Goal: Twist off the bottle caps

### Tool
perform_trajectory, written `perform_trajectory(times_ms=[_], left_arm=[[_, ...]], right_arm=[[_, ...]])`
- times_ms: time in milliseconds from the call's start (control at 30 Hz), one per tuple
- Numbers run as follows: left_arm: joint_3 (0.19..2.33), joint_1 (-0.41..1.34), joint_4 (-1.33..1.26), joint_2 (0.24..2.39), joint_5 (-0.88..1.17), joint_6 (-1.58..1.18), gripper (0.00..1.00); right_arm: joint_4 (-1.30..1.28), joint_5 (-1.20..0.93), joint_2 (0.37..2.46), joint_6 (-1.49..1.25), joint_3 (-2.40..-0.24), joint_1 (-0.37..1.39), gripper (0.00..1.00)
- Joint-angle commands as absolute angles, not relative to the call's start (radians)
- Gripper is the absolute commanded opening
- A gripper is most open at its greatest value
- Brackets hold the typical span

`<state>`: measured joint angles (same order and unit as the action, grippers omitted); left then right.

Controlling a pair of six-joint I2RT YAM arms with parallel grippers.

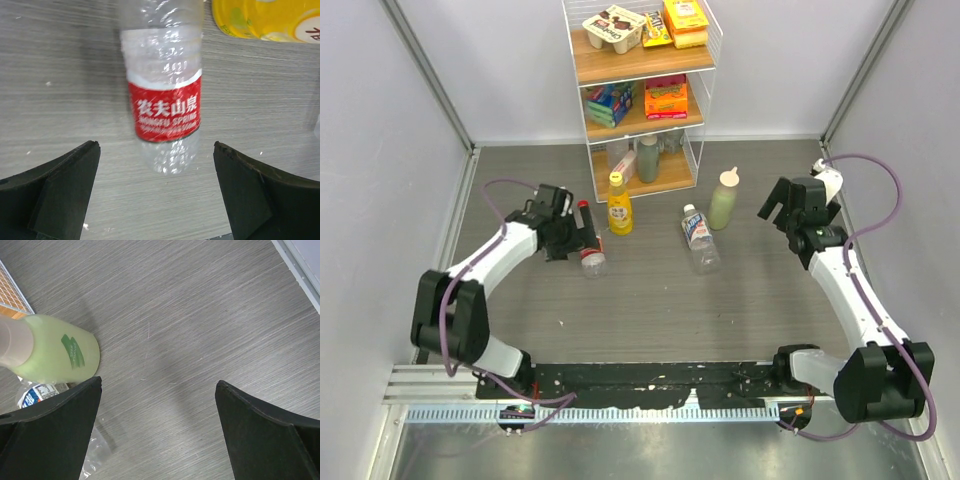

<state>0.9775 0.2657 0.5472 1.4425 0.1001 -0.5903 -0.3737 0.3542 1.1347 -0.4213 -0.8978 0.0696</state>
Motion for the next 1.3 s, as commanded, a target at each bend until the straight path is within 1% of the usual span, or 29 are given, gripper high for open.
perform_trajectory(times_ms=[0,100,167,267,367,433,500,567,733,933,1033,1133,1267], left_arm=[[1.055,0.304,0.534,1.57,0.06,-0.584,1.0],[1.078,0.324,0.509,1.637,0.046,-0.592,0.96],[1.092,0.337,0.514,1.666,0.009,-0.597,0.91],[1.091,0.354,0.515,1.678,-0.046,-0.595,0.84],[1.054,0.364,0.489,1.678,-0.045,-0.589,0.75],[1.029,0.364,0.469,1.677,-0.032,-0.584,0.61],[1.006,0.364,0.459,1.667,-0.034,-0.581,0.49],[0.996,0.364,0.456,1.642,-0.049,-0.569,0.43],[1.018,0.365,0.526,1.517,-0.107,-0.523,0.41],[1.029,0.364,0.575,1.246,-0.121,-0.489,0.41],[1.038,0.365,0.571,1.123,-0.042,-0.453,0.42],[1.061,0.364,0.572,1.025,0.093,-0.42,0.42],[1.101,0.364,0.566,0.968,0.286,-0.39,0.42]], right_arm=[[-0.44,0.345,1.175,-0.426,-1.009,0.068,1.0],[-0.459,0.319,1.206,-0.42,-1.031,0.067,1.0],[-0.439,0.29,1.204,-0.426,-1.02,0.069,1.0],[-0.388,0.27,1.18,-0.439,-0.964,0.067,1.0],[-0.271,0.206,1.096,-0.442,-0.869,0.067,1.0],[-0.229,0.158,1.057,-0.445,-0.841,0.066,1.0],[-0.283,0.143,1.065,-0.454,-0.877,0.067,1.0],[-0.342,0.126,1.103,-0.446,-0.926,0.067,1.0],[-0.431,0.048,1.166,-0.423,-1.022,0.067,1.0],[-0.433,-0.105,1.151,-0.434,-1.118,0.072,1.0],[-0.425,-0.187,1.144,-0.443,-1.175,0.092,1.0],[-0.413,-0.224,1.149,-0.465,-1.232,0.141,1.0],[-0.371,-0.241,1.17,-0.492,-1.296,0.293,1.0]])
